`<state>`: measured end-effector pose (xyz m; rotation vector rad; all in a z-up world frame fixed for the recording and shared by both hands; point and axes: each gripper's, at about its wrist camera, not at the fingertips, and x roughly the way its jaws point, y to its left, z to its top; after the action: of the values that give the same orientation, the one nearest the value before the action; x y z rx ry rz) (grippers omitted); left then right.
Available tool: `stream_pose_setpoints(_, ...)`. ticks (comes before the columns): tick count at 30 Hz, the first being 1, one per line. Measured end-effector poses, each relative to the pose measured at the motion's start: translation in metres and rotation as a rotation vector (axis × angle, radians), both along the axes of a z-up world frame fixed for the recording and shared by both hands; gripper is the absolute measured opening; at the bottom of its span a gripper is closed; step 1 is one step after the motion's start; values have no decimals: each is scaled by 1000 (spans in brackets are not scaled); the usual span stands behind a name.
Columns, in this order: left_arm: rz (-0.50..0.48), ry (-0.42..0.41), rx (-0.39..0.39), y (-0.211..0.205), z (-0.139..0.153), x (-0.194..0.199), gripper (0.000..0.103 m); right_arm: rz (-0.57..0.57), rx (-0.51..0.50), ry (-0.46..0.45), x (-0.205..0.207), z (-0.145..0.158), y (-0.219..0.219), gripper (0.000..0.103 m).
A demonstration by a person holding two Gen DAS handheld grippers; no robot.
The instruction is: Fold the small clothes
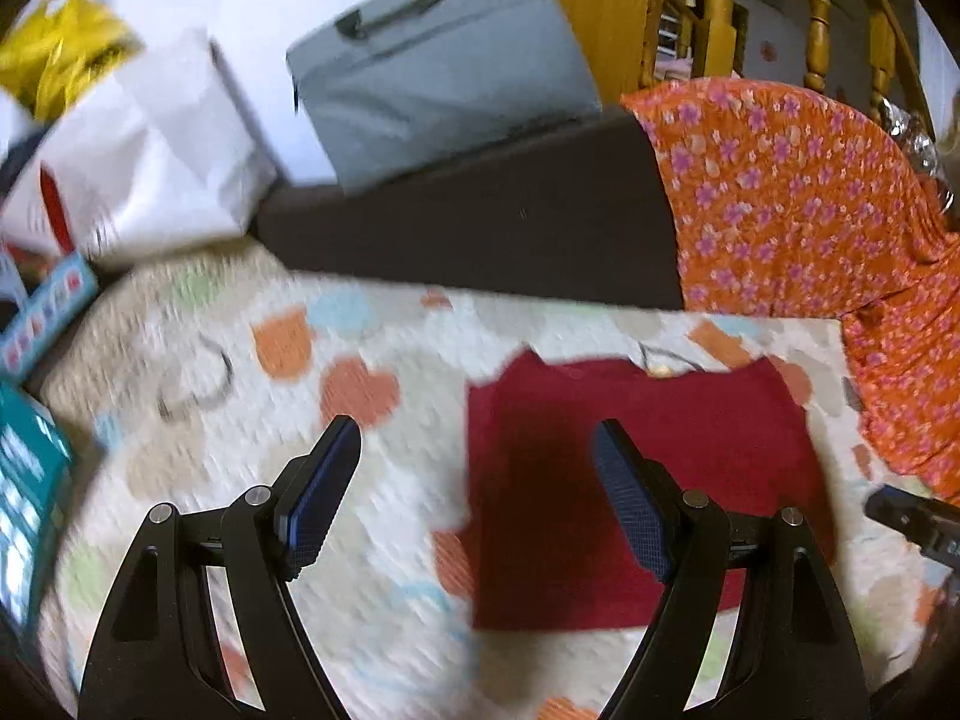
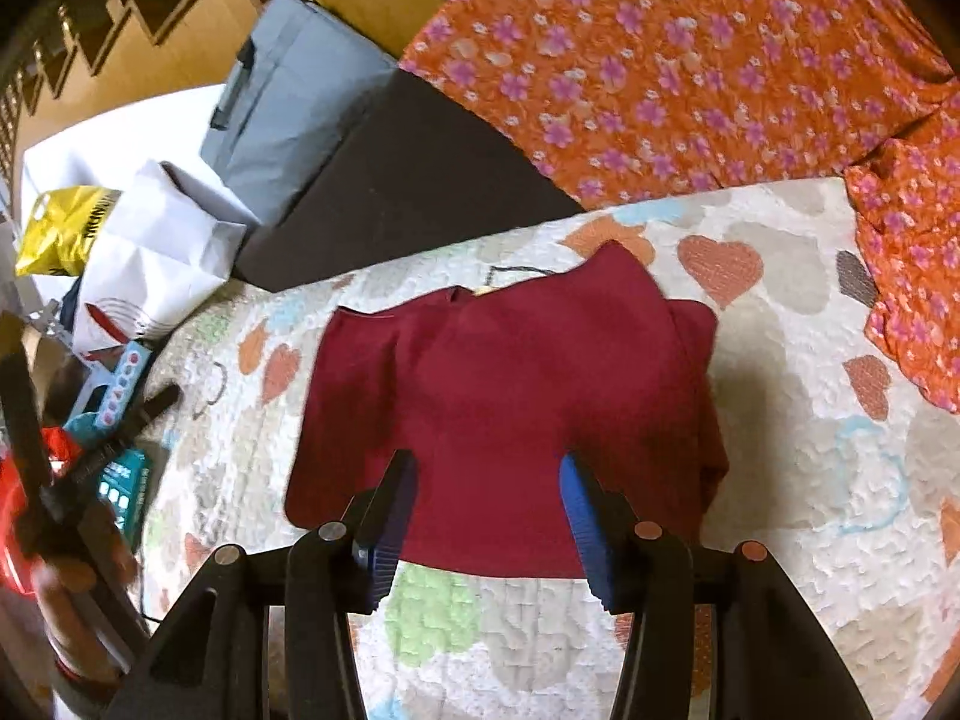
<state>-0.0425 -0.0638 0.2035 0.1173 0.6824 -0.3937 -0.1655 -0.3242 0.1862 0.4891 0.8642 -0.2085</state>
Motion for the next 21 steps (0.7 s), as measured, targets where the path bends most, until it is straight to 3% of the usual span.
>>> stream_pose_setpoints(3,-15,-80,40,3,20,6,80,-28,5,24,-8,-4,-4,47)
stream_pose_setpoints(7,-38,-252,105,7,58,8,80,-45,-23,10,-27,11,-8,47)
stream_pose_setpoints(10,-78,-307,176,4,77,2,80,-91,-47,-8,-45,23,-13,48)
stream_pose_setpoints(13,-150,-277,127,7,81,-11,80,-127,-38,-21,-59,31,-15,48)
stream_pose_setpoints(15,-184,-218,62,9,74,-19,80,-128,-25,-24,-65,36,-12,48)
stream_pose_setpoints(16,-192,-147,19,9,63,-21,80,-116,-19,-32,-69,40,-8,47)
stream_pose_setpoints(19,-155,-23,11,-1,36,-28,80,-69,-38,-50,-81,53,3,48)
stream_pose_setpoints(21,-123,12,2,-3,25,-43,80,-47,-45,-69,-91,58,8,48)
